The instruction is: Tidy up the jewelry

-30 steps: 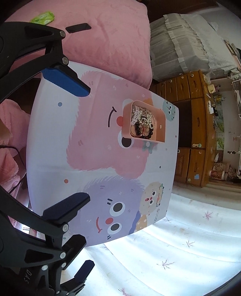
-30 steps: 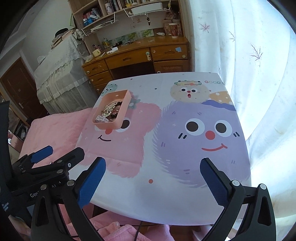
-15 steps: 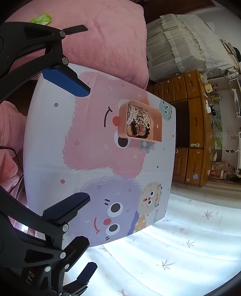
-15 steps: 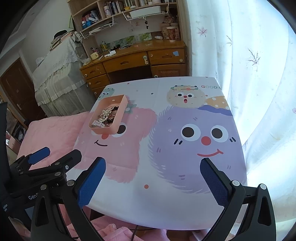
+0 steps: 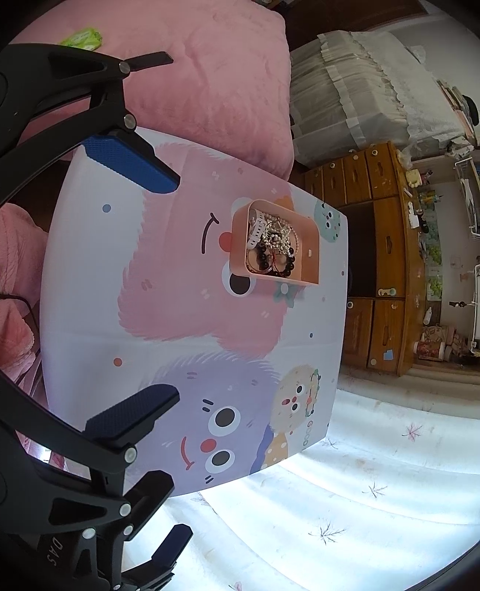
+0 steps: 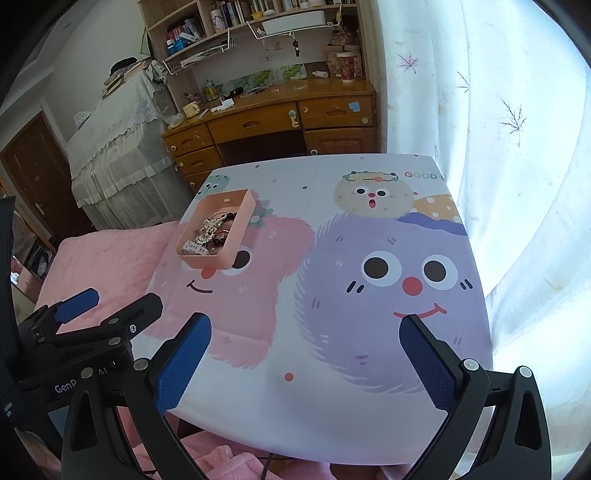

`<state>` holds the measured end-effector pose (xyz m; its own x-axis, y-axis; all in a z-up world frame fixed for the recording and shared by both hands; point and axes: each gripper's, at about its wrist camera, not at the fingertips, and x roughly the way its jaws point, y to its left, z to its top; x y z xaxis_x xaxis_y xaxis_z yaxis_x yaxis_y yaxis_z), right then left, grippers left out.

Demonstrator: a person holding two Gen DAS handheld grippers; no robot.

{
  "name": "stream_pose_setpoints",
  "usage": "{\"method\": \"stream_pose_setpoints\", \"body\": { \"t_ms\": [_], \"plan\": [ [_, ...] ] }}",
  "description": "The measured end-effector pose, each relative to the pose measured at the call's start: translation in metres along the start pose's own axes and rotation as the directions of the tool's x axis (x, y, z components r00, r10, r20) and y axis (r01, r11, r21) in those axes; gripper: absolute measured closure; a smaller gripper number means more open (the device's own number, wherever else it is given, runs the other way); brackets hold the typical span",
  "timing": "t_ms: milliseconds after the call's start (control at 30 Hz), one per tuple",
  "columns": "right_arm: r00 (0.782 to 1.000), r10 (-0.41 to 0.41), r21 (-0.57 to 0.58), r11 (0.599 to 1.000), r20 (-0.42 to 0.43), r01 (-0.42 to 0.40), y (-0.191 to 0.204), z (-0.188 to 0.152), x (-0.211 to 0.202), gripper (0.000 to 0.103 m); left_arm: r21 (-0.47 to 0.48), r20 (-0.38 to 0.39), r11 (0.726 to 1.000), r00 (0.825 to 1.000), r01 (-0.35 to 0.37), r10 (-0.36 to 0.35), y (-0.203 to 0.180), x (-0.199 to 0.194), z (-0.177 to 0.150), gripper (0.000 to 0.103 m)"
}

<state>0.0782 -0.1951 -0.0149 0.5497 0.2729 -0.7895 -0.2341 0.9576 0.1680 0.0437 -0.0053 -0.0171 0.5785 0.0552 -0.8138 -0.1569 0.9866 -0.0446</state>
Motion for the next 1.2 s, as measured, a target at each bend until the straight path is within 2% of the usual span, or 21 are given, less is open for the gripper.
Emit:
{"method": "stream_pose_setpoints", "body": {
  "t_ms": [433, 1200],
  "plan": [
    [1.000, -0.003, 0.001, 1.000, 0.001, 0.003, -0.003, 0.008, 0.004, 0.000, 0.018, -0.003, 1.000, 1.000, -0.018, 0.018, -0.011, 0.008, 0.007, 0.000],
    [1.000, -0.004, 0.026, 1.000, -0.031, 0.005, -0.018, 0.017, 0.022, 0.000, 0.033, -0.043, 0.999, 0.999, -0.008, 0.009, -0.016, 0.028, 0.012, 0.000]
  ]
}}
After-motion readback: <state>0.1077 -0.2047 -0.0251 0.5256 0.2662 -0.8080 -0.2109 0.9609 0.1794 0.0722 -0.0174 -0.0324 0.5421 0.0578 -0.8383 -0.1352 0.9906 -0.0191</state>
